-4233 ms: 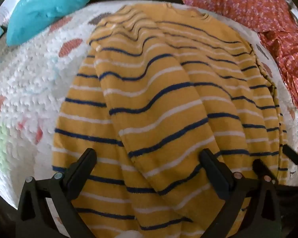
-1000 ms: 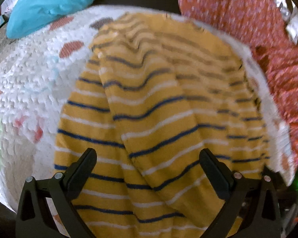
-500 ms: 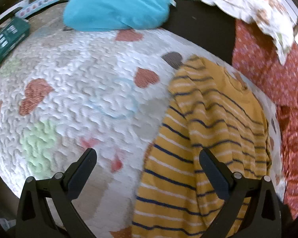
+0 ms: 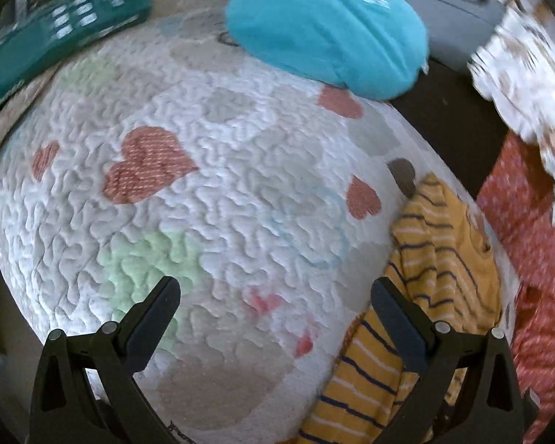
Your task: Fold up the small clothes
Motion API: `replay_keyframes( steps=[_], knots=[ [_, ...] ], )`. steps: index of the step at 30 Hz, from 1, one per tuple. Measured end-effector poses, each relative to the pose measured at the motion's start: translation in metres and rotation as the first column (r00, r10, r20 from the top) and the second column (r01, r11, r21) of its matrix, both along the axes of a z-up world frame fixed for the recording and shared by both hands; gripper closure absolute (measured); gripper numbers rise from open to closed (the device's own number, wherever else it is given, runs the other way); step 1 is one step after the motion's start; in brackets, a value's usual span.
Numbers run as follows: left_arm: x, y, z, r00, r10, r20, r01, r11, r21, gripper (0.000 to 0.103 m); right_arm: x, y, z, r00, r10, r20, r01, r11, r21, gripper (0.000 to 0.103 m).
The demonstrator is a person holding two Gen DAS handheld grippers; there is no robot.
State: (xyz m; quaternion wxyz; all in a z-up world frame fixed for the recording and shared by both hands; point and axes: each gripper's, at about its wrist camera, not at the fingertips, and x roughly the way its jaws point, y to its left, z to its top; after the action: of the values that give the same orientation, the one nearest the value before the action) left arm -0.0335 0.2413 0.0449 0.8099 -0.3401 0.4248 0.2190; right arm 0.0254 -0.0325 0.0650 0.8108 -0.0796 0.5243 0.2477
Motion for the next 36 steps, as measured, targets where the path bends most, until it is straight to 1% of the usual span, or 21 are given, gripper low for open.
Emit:
replay_keyframes(
  steps=[3,4,5,9,12,14,16,18,20,21,22,23,25,27,29,31,32,33,34,35,36],
  knots=[
    [-0.003,0.009,0.0,1.0,0.031,0.004,-0.031,0.999,-0.015,0.0,-0.004,0.008,0.019,0.999,0.035,0.026,-0.035,0.999,0.017,0.095],
    [-0.005,0.012,0.001,1.0,0.014,0.01,-0.014,1.0,-0.017,0.0,-0.004,0.013,0.023,0.998,0.05,0.027,-0.051,0.998,0.021,0.095],
    [-0.008,0.016,0.002,0.999,0.037,0.009,-0.037,0.999,-0.008,0.0,-0.003,0.02,0.028,0.998,0.066,0.023,-0.066,0.997,0.032,0.095],
    [-0.026,0.039,0.011,0.985,0.169,0.025,-0.17,0.985,0.037,0.0,0.012,0.068,0.04,0.992,0.127,-0.019,-0.124,0.985,0.118,0.095],
    [-0.045,0.059,0.019,0.96,0.277,0.047,-0.28,0.957,0.075,0.0,0.026,0.127,0.041,0.979,0.193,-0.066,-0.176,0.962,0.208,0.095],
    [-0.058,0.072,0.022,0.939,0.34,0.062,-0.344,0.935,0.087,0.0,0.03,0.165,0.036,0.965,0.244,-0.098,-0.214,0.945,0.249,0.095],
    [-0.069,0.083,0.024,0.918,0.389,0.077,-0.395,0.914,0.087,0.0,0.034,0.205,0.026,0.942,0.298,-0.154,-0.241,0.921,0.307,0.095],
    [-0.078,0.09,0.025,0.902,0.423,0.089,-0.43,0.899,0.084,0.0,0.039,0.239,0.01,0.902,0.348,-0.254,-0.231,0.889,0.396,0.095],
    [-0.082,0.093,0.027,0.895,0.436,0.096,-0.444,0.892,0.088,0.0,0.043,0.26,-0.004,0.874,0.373,-0.312,-0.218,0.875,0.433,0.092],
    [-0.081,0.092,0.028,0.897,0.431,0.098,-0.44,0.893,0.093,0.0,0.044,0.266,-0.01,0.878,0.357,-0.32,-0.208,0.885,0.416,0.092],
    [-0.079,0.089,0.03,0.902,0.42,0.1,-0.429,0.898,0.101,0.0,0.046,0.268,-0.015,0.893,0.318,-0.32,-0.185,0.905,0.384,0.092],
    [-0.075,0.086,0.03,0.909,0.406,0.099,-0.415,0.903,0.111,0.0,0.047,0.264,-0.018,0.898,0.289,-0.332,-0.154,0.912,0.379,0.091],
    [-0.067,0.077,0.033,0.926,0.365,0.098,-0.376,0.917,0.136,0.0,0.046,0.24,-0.017,0.899,0.248,-0.36,-0.089,0.91,0.404,0.089],
    [-0.057,0.065,0.034,0.945,0.312,0.095,-0.324,0.933,0.156,0.0,0.042,0.208,-0.006,0.918,0.222,-0.328,-0.079,0.914,0.399,0.08],
    [-0.047,0.052,0.033,0.962,0.259,0.084,-0.27,0.947,0.175,0.0,0.038,0.162,0.01,0.942,0.191,-0.277,-0.074,0.921,0.382,0.074],
    [-0.038,0.038,0.03,0.977,0.199,0.071,-0.209,0.961,0.181,0.0,0.031,0.099,0.028,0.966,0.124,-0.228,-0.035,0.933,0.359,0.07],
    [-0.035,0.031,0.027,0.983,0.17,0.063,-0.178,0.967,0.181,0.0,0.032,0.071,0.034,0.972,0.088,-0.216,-0.007,0.936,0.352,0.063],
    [-0.031,0.024,0.025,0.989,0.136,0.053,-0.144,0.973,0.179,0.0,0.027,0.028,0.042,0.98,0.02,-0.196,0.049,0.939,0.341,0.055],
    [-0.028,0.015,0.021,0.994,0.101,0.043,-0.107,0.979,0.174,0.0,0.028,0.001,0.047,0.982,-0.033,-0.185,0.093,0.941,0.326,0.051],
    [-0.025,0.007,0.018,0.997,0.072,0.033,-0.076,0.983,0.169,0.0,0.021,-0.041,0.051,0.979,-0.116,-0.167,0.162,0.94,0.299,0.047],
    [-0.023,-0.001,0.014,0.999,0.042,0.022,-0.044,0.986,0.163,0.0,0.015,-0.08,0.052,0.969,-0.188,-0.159,0.227,0.933,0.28,0.046]
  ],
)
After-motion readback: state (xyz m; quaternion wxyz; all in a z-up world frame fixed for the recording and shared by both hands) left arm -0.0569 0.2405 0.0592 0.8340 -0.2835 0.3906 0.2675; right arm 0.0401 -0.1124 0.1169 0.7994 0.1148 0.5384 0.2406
